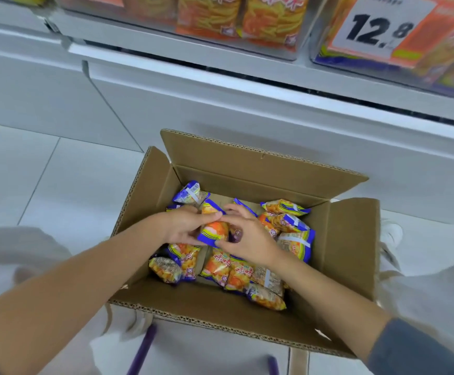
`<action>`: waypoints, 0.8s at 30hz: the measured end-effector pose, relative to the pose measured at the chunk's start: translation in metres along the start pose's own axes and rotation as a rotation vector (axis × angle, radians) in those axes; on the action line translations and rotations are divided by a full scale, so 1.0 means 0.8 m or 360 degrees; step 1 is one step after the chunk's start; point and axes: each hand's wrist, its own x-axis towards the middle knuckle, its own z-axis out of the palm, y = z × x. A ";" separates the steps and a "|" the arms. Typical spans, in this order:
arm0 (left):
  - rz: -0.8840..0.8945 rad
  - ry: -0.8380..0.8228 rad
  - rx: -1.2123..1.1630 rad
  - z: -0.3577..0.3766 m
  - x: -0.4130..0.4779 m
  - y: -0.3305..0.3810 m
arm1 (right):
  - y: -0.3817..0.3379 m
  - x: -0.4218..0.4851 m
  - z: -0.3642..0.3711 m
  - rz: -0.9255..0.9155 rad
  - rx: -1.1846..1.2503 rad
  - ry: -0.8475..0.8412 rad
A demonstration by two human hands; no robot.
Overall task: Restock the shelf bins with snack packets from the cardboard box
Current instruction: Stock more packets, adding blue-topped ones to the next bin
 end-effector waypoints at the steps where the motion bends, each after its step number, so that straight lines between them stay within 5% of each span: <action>1: 0.0045 0.0050 -0.0014 -0.001 0.003 -0.001 | 0.001 0.002 -0.006 0.0108 0.0137 0.0046; 5: 0.0149 0.0316 0.0053 -0.012 0.009 -0.007 | 0.040 0.025 -0.026 0.0491 0.0048 0.0240; 11: 0.0199 0.0419 -0.0021 -0.027 0.012 -0.020 | 0.093 0.073 -0.002 0.0739 -0.0510 -0.0282; 16: 0.0239 0.0502 -0.0064 -0.024 0.007 -0.017 | 0.100 0.085 0.017 0.0746 -0.0736 -0.0387; 24: 0.0464 0.0510 0.0312 0.000 -0.017 0.010 | -0.019 0.029 -0.083 0.0549 0.0289 -0.0396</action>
